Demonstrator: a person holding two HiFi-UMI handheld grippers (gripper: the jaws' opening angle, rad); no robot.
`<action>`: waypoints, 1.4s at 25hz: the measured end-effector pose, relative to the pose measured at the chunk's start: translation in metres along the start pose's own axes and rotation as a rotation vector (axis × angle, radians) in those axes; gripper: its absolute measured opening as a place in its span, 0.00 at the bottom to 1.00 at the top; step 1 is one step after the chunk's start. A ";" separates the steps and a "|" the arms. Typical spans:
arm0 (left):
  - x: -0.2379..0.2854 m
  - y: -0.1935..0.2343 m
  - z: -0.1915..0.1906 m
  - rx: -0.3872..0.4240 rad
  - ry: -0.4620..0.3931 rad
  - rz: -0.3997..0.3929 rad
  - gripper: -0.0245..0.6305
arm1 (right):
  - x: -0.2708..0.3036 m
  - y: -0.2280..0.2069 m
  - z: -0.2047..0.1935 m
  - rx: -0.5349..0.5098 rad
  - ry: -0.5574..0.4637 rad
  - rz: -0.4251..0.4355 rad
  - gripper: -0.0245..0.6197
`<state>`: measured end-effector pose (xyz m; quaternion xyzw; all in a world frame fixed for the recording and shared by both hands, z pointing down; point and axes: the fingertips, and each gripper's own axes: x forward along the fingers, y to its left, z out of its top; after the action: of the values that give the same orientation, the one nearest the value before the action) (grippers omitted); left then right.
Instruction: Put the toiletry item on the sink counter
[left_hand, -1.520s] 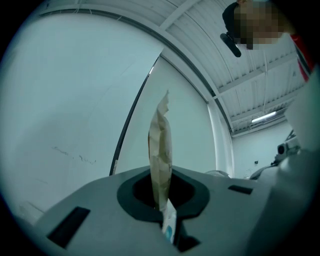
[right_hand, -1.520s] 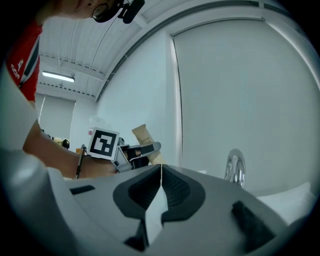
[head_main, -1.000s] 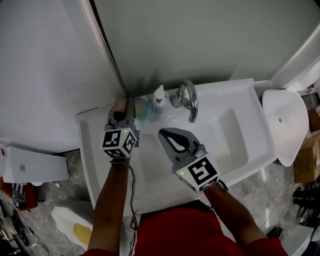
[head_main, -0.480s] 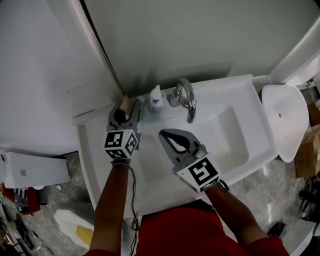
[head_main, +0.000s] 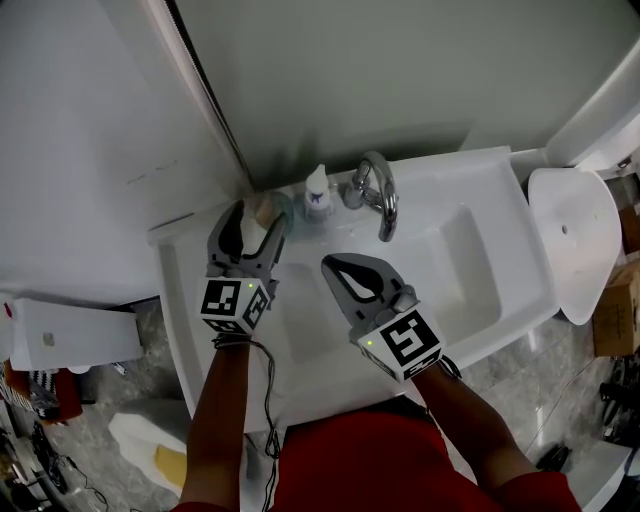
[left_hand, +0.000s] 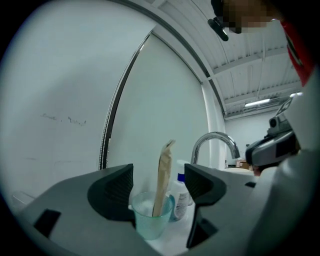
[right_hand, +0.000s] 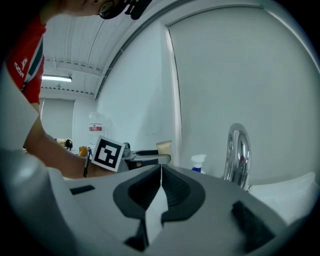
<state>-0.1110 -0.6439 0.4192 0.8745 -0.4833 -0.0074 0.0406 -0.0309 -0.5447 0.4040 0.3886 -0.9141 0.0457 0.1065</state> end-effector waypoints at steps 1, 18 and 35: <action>-0.005 -0.004 0.003 0.002 -0.008 -0.013 0.51 | 0.000 0.000 -0.001 0.000 0.000 0.001 0.08; -0.090 -0.080 0.053 -0.064 -0.117 -0.065 0.20 | -0.033 0.010 0.014 0.018 -0.087 0.052 0.08; -0.148 -0.138 0.087 0.004 -0.158 -0.059 0.06 | -0.086 0.069 0.059 0.009 -0.284 0.210 0.08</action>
<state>-0.0779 -0.4514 0.3181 0.8850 -0.4592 -0.0764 0.0003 -0.0320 -0.4465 0.3272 0.2941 -0.9553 0.0051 -0.0308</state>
